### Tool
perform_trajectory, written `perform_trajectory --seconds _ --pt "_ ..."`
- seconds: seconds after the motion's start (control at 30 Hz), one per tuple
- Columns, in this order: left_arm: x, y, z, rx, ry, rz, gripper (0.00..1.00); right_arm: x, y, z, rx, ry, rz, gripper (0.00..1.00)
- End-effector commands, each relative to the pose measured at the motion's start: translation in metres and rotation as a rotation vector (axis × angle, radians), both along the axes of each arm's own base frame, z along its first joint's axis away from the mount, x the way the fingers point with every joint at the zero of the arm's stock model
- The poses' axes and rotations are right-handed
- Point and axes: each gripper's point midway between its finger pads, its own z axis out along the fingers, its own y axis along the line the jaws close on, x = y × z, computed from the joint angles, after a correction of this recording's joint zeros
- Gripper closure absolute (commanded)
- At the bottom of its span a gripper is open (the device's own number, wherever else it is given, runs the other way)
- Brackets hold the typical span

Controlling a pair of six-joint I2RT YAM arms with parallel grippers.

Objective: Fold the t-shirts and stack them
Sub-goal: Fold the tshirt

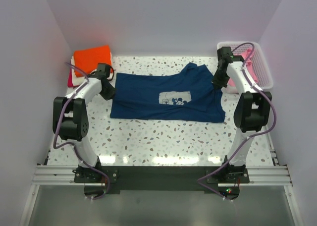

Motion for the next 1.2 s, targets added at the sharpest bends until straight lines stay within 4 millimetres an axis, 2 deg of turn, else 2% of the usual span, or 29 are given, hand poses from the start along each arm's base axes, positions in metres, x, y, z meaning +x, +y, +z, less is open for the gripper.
perform_trajectory --seconds 0.0,0.4,0.57,0.6,0.63,0.7,0.73,0.77,0.8,0.83,0.87,0.9,0.93,0.97,1.03,1.17 --pt "0.022 0.003 0.009 0.002 -0.056 -0.016 1.00 0.012 -0.004 0.004 -0.007 -0.019 0.004 1.00" --pt "0.028 0.004 0.002 -0.010 -0.059 -0.023 0.99 0.028 0.001 -0.017 0.009 0.002 0.021 1.00" --pt "0.026 0.008 0.009 -0.003 -0.075 -0.023 0.74 0.031 0.001 -0.023 0.011 0.006 0.035 1.00" --pt "0.025 0.009 0.015 -0.001 -0.085 -0.024 0.59 0.032 0.002 -0.023 0.013 0.007 0.041 1.00" --pt "0.022 0.010 0.018 0.003 -0.090 -0.021 0.53 0.032 0.002 -0.023 0.013 0.006 0.044 1.00" --pt "0.011 0.012 0.025 0.006 -0.104 -0.016 0.47 0.031 0.002 -0.020 0.010 0.008 0.054 0.96" --pt "0.000 0.013 0.019 0.008 -0.087 -0.016 0.45 0.028 0.002 -0.020 0.008 0.013 0.057 0.90" --pt "-0.006 0.014 0.028 0.008 -0.110 -0.013 0.44 0.027 0.002 -0.014 0.009 0.001 0.062 0.86" --pt "-0.013 0.014 0.028 0.007 -0.112 -0.011 0.44 0.025 0.003 -0.011 0.006 -0.006 0.065 0.82" --pt "-0.029 0.014 0.015 0.005 -0.085 -0.009 0.44 0.020 0.004 -0.014 0.004 0.003 0.069 0.72" --pt "-0.036 0.015 0.021 0.007 -0.107 -0.004 0.44 0.019 0.005 -0.013 0.001 0.000 0.074 0.70" --pt "-0.044 0.016 0.017 0.005 -0.102 0.000 0.44 0.016 0.005 -0.006 -0.006 -0.013 0.076 0.65" --pt "-0.059 0.014 0.003 -0.004 -0.076 -0.004 0.44 0.011 0.006 -0.009 -0.012 -0.002 0.083 0.64" --pt "-0.064 0.014 0.006 -0.010 -0.092 -0.004 0.44 0.009 0.005 -0.007 -0.018 -0.004 0.083 0.63" --pt "-0.078 0.011 -0.009 -0.029 -0.080 -0.013 0.45 0.000 0.006 -0.006 -0.032 0.002 0.086 0.62" --pt "-0.086 0.006 -0.019 -0.051 -0.087 -0.038 0.46 -0.016 0.014 -0.004 -0.038 -0.010 0.105 0.62"
